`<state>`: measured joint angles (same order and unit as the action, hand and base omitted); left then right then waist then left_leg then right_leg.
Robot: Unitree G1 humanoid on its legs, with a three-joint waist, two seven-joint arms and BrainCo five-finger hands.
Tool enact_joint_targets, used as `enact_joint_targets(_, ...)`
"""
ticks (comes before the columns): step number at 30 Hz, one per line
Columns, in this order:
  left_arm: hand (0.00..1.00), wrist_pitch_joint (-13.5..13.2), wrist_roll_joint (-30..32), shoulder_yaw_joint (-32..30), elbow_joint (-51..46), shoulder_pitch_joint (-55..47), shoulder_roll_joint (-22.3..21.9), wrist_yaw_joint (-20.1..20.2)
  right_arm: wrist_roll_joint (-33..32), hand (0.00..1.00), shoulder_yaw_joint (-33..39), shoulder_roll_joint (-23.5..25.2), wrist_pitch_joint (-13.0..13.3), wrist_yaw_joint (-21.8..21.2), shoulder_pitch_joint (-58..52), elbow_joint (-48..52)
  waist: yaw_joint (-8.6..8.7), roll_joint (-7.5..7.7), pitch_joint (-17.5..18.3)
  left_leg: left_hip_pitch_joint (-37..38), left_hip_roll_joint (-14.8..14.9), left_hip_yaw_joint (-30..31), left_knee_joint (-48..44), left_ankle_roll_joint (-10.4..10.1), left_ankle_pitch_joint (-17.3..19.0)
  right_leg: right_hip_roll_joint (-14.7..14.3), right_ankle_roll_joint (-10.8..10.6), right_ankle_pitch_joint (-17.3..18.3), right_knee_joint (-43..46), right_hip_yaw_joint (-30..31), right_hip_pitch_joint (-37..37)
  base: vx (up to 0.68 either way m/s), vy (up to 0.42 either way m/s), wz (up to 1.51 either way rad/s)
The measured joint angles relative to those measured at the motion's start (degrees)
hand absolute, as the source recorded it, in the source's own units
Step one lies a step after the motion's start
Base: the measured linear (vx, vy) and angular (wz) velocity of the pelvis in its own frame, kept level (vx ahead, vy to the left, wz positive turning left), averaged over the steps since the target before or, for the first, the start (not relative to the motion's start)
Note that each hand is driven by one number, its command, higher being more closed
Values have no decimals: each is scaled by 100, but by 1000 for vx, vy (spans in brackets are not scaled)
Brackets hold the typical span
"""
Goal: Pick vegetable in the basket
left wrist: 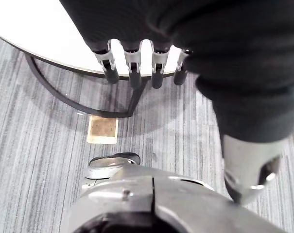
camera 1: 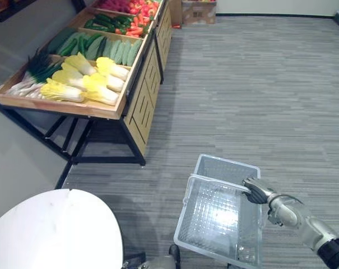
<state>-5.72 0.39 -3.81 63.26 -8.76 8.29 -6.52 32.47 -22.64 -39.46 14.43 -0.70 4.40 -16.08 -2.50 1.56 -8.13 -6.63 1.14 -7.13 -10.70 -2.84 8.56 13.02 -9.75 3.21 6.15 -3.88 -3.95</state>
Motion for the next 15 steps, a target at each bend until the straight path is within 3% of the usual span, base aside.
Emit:
enact_joint_targets(2,0,12,65,158,8,7,56,-7,22,100,16,20,-14,-31,-108,-26,14,32,-24,122,-19,62,-76,149,202,18,85,106,737,133,-239,51,74,-35)
enact_joint_targets(3,0,12,100,296,5,26,108,-9,57,100,57,25,-36,-46,-147,-32,68,-11,-26,202,28,65,-82,189,249,-28,307,5,1650,174,-633,45,87,-19)
enact_joint_targets(4,0,11,105,449,2,96,170,1,69,100,292,50,-42,-36,-148,-31,115,-32,-58,335,48,69,-71,234,281,-82,736,-262,2477,252,-999,55,115,-10)
enact_joint_targets(5,0,9,105,502,2,144,197,2,68,100,385,54,-43,-30,-153,-32,140,-49,-88,432,50,72,-48,261,299,-86,975,-426,2822,262,-1118,92,103,5)
enact_joint_targets(6,0,10,106,585,-2,224,263,3,63,100,489,91,-44,-10,-195,-33,207,34,-176,637,45,124,-22,346,351,-45,1164,-767,3420,297,-1331,126,87,11)
enact_joint_targets(7,0,14,107,619,-6,309,340,-2,63,100,564,250,-46,41,-207,-41,256,101,-270,806,27,156,-35,441,431,-20,1085,-841,3946,373,-1575,140,66,12)
enact_joint_targets(10,0,95,103,684,-6,472,436,-20,69,100,654,426,-45,47,-243,-46,321,206,-294,915,68,227,-49,519,570,-177,943,-152,3735,117,-1869,180,39,7)
enact_joint_targets(11,0,95,100,755,-19,629,446,-22,65,100,697,444,-45,53,-247,-60,412,184,-315,893,67,311,-27,548,602,-239,882,-194,2887,-115,-1933,292,20,27)
enact_joint_targets(12,0,96,97,824,-146,790,447,-26,59,100,737,448,-45,77,-298,-68,459,153,-345,906,62,349,-24,485,705,-307,609,-395,1616,-276,-1893,270,-4,30)
enact_joint_targets(13,0,93,94,849,-247,870,451,-33,59,100,781,454,-45,86,-339,-69,479,163,-366,929,33,383,-23,458,753,-319,486,-505,968,-327,-1852,325,-44,41)
enact_joint_targets(14,0,88,93,859,-472,1026,464,-54,59,100,892,458,-46,91,-387,-98,549,187,-421,1028,-56,509,-5,423,854,-285,283,-643,-140,-333,-1731,395,-96,55)
enact_joint_targets(15,0,78,94,866,-671,1181,492,-58,60,100,1028,464,-77,99,-420,-114,570,278,-448,1206,-159,628,48,291,945,-208,262,-649,-593,-318,-1702,431,-123,66)
